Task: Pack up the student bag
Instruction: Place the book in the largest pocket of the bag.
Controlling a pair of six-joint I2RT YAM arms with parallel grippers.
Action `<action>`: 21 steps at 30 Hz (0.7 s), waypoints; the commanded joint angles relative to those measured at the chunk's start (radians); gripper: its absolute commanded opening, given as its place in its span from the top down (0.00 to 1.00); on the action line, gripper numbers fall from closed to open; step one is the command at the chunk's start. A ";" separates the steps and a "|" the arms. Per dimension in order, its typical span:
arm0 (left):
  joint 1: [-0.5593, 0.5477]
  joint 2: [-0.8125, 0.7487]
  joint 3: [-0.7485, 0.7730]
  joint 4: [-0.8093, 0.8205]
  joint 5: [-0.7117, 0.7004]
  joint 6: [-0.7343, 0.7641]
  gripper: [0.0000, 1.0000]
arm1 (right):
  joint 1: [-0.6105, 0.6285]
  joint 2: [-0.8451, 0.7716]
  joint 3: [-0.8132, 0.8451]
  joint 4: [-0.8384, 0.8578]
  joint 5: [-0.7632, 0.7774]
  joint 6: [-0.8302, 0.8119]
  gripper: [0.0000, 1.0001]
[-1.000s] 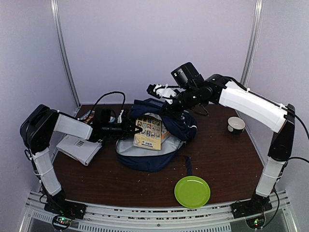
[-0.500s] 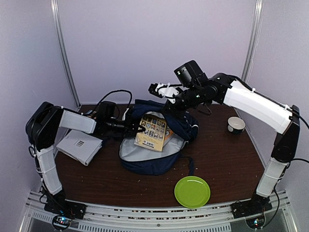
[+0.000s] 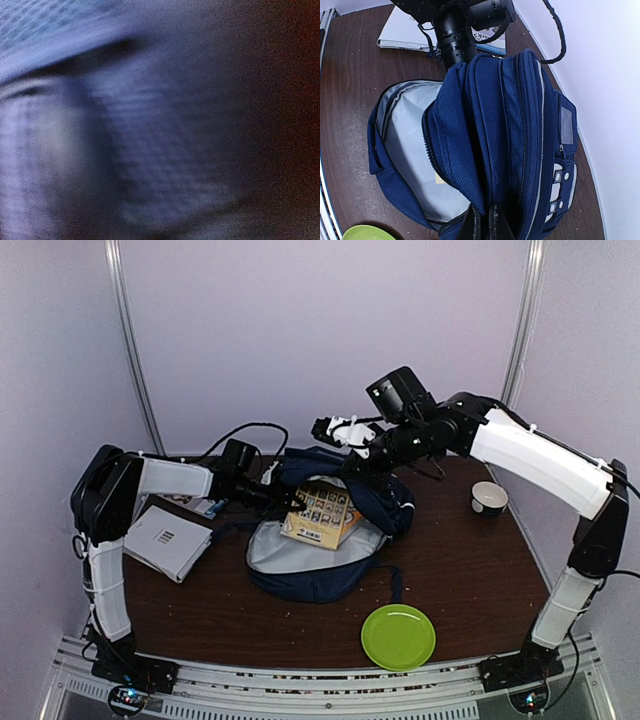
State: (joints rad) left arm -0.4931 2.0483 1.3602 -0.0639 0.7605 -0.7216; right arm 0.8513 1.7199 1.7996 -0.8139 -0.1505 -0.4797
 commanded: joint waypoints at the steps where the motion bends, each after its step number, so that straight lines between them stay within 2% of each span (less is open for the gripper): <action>1: -0.024 0.025 0.035 -0.072 -0.128 0.050 0.66 | 0.014 -0.089 0.005 0.073 -0.032 -0.023 1.00; 7: -0.043 -0.035 -0.033 0.043 -0.142 -0.011 0.58 | 0.015 -0.086 0.010 0.067 -0.025 -0.025 1.00; 9: -0.043 -0.064 -0.060 0.059 -0.166 -0.020 0.55 | 0.014 -0.087 0.010 0.068 -0.024 -0.023 1.00; 10: -0.043 -0.079 -0.073 0.060 -0.179 -0.022 0.51 | 0.013 -0.087 0.010 0.069 -0.024 -0.022 1.00; 13: -0.044 -0.097 -0.088 0.070 -0.180 -0.026 0.48 | 0.013 -0.088 0.006 0.068 -0.024 -0.019 1.00; 15: -0.045 -0.097 -0.090 0.078 -0.181 -0.034 0.35 | 0.013 -0.091 0.004 0.067 -0.026 -0.016 1.00; 16: -0.045 -0.098 -0.090 0.081 -0.180 -0.036 0.07 | 0.014 -0.090 0.003 0.067 -0.026 -0.016 1.00; 17: -0.047 -0.100 -0.091 0.083 -0.182 -0.036 0.03 | 0.013 -0.092 0.003 0.068 -0.025 -0.016 1.00; 21: -0.047 -0.138 -0.119 0.055 -0.239 -0.027 0.02 | 0.013 -0.096 -0.001 0.067 -0.023 -0.016 1.00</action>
State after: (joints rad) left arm -0.5407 1.9514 1.2781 -0.0185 0.6022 -0.7616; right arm 0.8513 1.7042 1.7905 -0.8158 -0.1452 -0.4911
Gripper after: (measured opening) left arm 0.976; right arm 0.036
